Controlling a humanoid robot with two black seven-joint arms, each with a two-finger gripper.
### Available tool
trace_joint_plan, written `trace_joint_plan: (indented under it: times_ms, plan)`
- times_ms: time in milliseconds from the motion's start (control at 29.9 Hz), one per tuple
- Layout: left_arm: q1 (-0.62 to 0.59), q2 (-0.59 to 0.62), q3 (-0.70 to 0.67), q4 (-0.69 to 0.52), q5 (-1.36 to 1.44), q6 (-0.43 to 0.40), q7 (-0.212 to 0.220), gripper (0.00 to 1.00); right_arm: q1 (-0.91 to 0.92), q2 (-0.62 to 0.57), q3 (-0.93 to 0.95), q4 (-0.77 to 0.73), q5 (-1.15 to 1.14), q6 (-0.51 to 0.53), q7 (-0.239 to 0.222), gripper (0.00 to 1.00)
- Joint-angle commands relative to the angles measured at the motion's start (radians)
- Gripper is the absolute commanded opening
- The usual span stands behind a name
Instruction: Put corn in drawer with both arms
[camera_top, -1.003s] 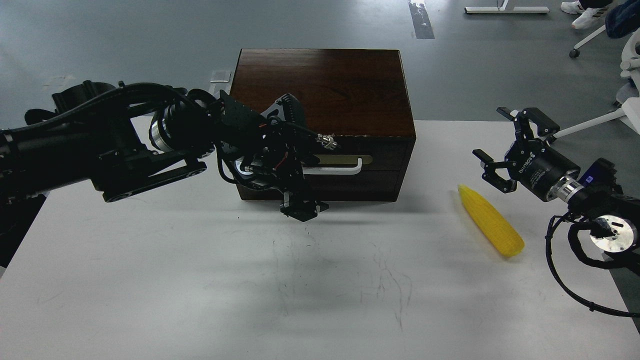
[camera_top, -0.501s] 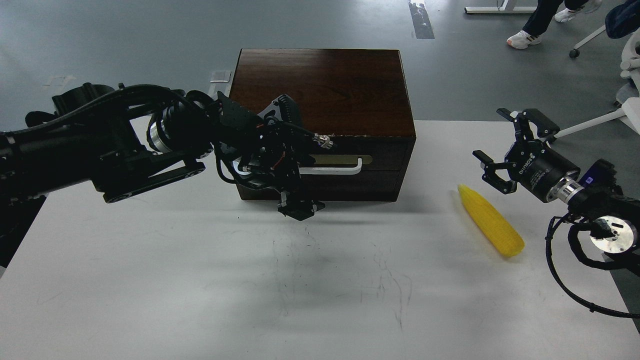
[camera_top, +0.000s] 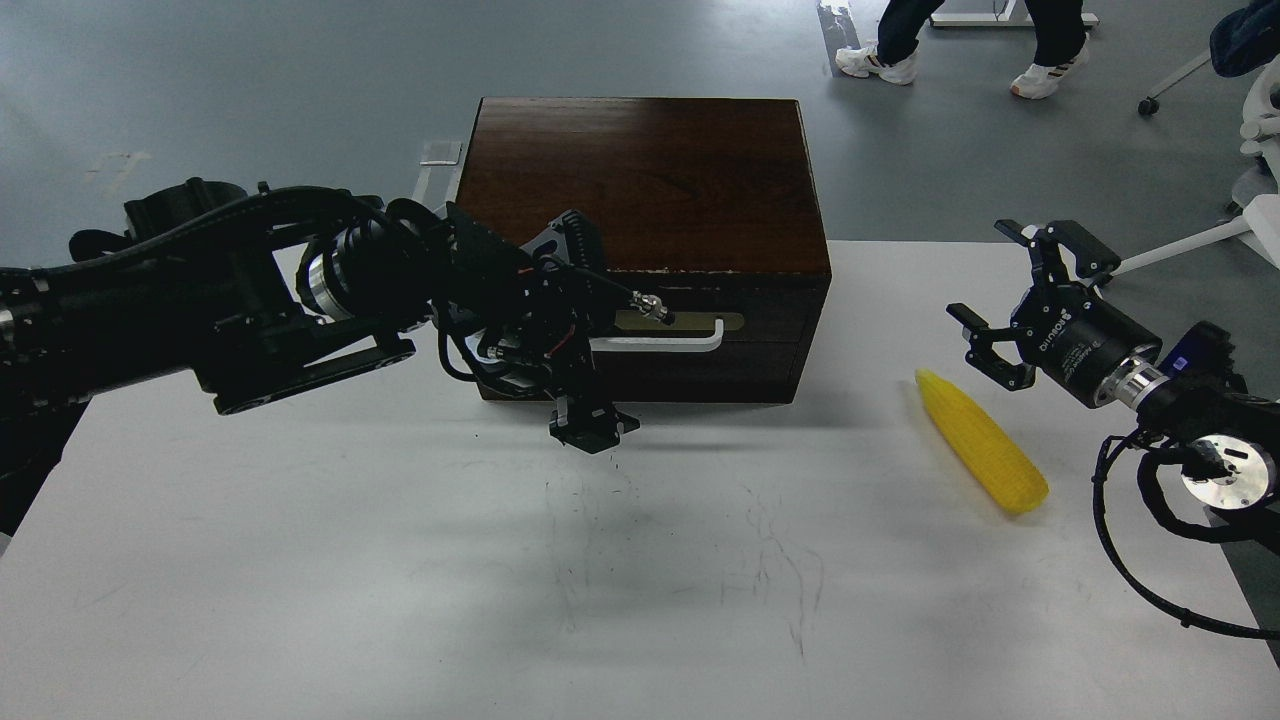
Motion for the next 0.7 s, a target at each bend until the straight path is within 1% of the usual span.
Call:
trace_joint_plan:
  times_ms: [0,301,668]
  plan:
    - [-0.003,-0.001,0.000,-0.040,-0.006,0.000,0.000,0.98,-0.001,-0.001,0.000,0.000,0.000,0.000,0.000,1.00]
    - [-0.007,0.020,0.031,-0.153,-0.012,0.000,0.000,0.98,-0.001,-0.001,0.000,0.000,0.000,0.000,0.000,1.00]
    - [-0.007,0.042,0.031,-0.273,-0.017,0.000,0.000,0.98,-0.007,-0.001,0.000,0.000,0.000,0.000,0.000,1.00]
